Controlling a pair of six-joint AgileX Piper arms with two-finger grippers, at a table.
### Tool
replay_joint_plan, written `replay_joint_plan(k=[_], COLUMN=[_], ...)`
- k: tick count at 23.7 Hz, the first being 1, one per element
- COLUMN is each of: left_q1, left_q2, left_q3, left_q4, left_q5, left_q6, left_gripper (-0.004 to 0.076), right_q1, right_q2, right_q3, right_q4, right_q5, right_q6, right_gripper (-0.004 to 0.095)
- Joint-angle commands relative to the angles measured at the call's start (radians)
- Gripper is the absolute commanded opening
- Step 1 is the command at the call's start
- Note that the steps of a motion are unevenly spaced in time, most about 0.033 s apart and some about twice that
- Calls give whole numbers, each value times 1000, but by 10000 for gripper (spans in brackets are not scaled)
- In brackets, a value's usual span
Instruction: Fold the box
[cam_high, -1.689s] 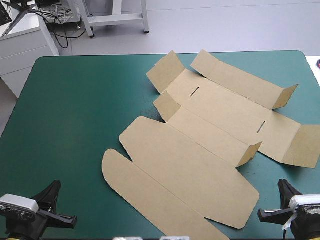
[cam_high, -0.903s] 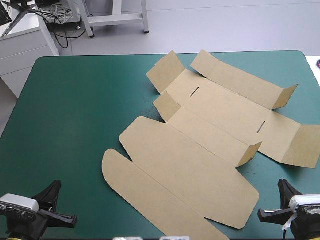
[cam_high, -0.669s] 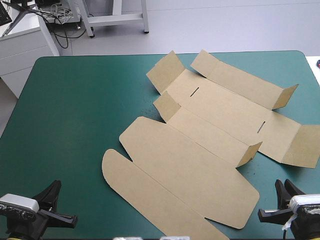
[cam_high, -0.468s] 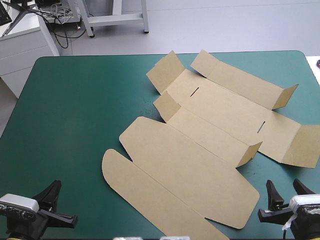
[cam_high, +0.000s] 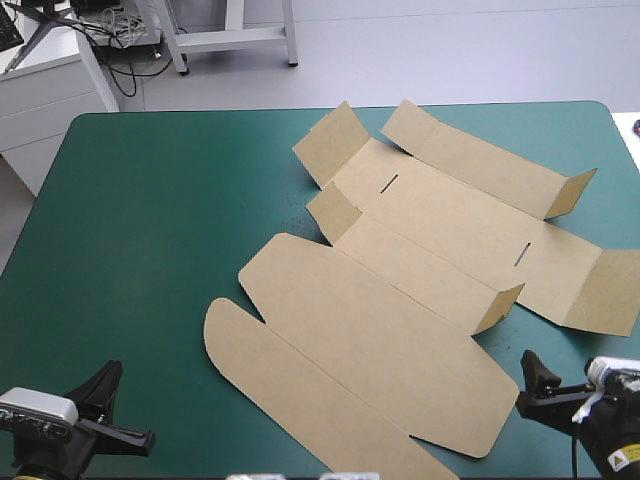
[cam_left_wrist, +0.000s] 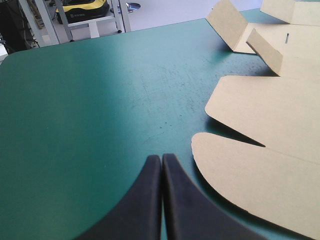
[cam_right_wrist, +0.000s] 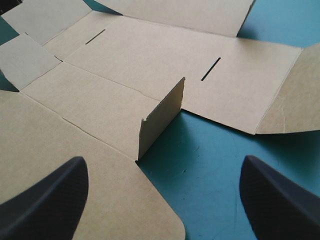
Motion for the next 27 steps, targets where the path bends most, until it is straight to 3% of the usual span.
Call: replay_joint_plan(k=[1,12,17,20,24,25,26,27], left_q1=[-6,-6,-6,-6,-6,-6,-6,-6], left_q2=[-13,-13,-13,-13,-13,-13,-13,-13], left_q3=[-23,-23,-23,-23,-23,-23,-23,-23], left_q4=[-22,-22,-21,-19,-19,-19,-19,-19], left_q5=[-75,-75,-75,-75,-75,-75,-75,-75], left_q6=[-8,-8,-8,-8,-8,-8,-8,-8], left_gripper=[-10,-10,-10,-10,-10,-10,-10,-10], right_q1=[-1,-1,-1,-1,-1,-1,-1,-1], right_q2=[143,660,959,1053,1146,1148,1148,1148], right_q3=[-85,-275,-324,-324,-333,-345,-350,-364], right_q4=[9,15,175,177,236,234,232,225], right_q5=[-64,-82,-88,-72,-74,-77,-78,-75], right_q6=[56,173,221,262,275,275,275,275], right_gripper=[764,763,753,725,562,430,363,169])
